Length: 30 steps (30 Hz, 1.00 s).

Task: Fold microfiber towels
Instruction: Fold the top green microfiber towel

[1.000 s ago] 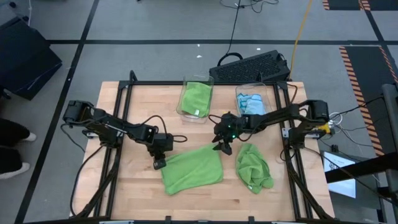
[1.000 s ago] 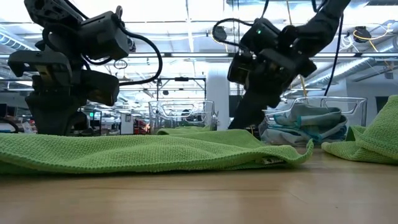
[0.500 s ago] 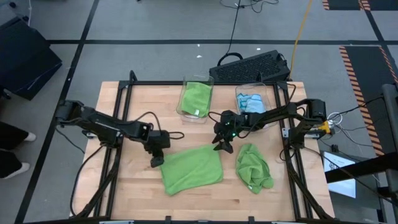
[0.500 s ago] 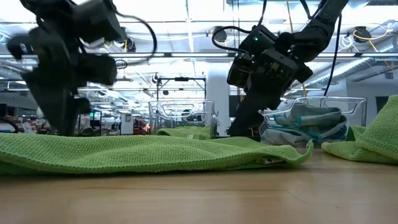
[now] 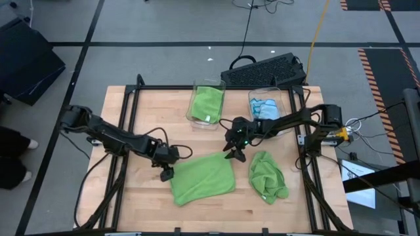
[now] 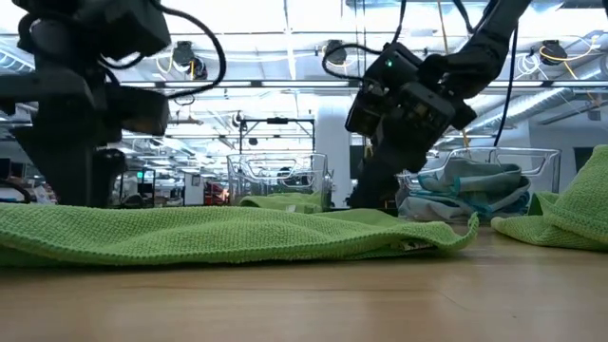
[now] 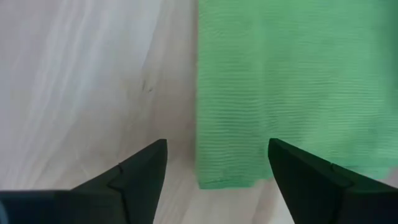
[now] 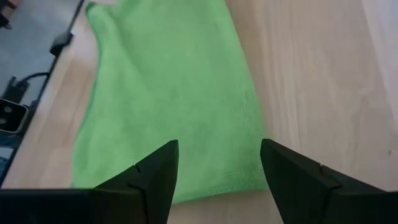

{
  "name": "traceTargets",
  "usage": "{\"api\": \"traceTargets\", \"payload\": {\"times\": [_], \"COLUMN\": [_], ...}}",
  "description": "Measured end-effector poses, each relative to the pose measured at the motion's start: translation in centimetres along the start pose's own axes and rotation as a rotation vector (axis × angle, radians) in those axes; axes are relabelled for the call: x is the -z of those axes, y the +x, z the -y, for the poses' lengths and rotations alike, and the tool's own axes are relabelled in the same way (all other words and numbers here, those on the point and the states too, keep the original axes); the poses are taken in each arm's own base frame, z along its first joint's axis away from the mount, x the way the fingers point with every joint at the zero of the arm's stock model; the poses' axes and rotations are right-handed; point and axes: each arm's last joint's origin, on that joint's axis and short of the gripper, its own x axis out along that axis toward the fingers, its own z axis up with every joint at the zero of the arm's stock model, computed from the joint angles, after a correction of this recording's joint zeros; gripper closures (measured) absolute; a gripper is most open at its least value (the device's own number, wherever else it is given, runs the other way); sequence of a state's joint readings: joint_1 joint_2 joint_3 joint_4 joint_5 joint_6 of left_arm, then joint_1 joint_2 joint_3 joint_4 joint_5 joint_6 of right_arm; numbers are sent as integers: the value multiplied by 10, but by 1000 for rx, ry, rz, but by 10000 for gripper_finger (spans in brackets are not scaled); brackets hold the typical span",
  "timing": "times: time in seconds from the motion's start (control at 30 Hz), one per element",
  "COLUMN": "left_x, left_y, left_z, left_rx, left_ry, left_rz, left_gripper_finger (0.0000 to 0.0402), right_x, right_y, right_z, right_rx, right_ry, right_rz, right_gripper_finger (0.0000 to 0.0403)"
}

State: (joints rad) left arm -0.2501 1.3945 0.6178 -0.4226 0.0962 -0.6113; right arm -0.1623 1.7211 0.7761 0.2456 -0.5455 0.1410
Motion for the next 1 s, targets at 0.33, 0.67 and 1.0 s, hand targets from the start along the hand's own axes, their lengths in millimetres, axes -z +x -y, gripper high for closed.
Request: {"api": "traceTargets", "payload": {"times": [0.33, 0.67, 1.0], "left_x": [0, -1, -1], "left_y": [13, 15, 13], "left_z": [-2, 0, 0], "left_rx": [2, 42, 18], "left_ry": [17, 121, 75], "left_rz": [-69, -61, -43], "left_gripper_finger": [215, 391, 396], "right_x": [10, 13, 17], "right_y": [21, 25, 31], "right_z": [14, 13, 0], "right_rx": [-5, 31, 15], "right_ry": [80, 90, 45], "right_rz": [5, -12, -47], "right_gripper_finger": [181, 268, 395]}}
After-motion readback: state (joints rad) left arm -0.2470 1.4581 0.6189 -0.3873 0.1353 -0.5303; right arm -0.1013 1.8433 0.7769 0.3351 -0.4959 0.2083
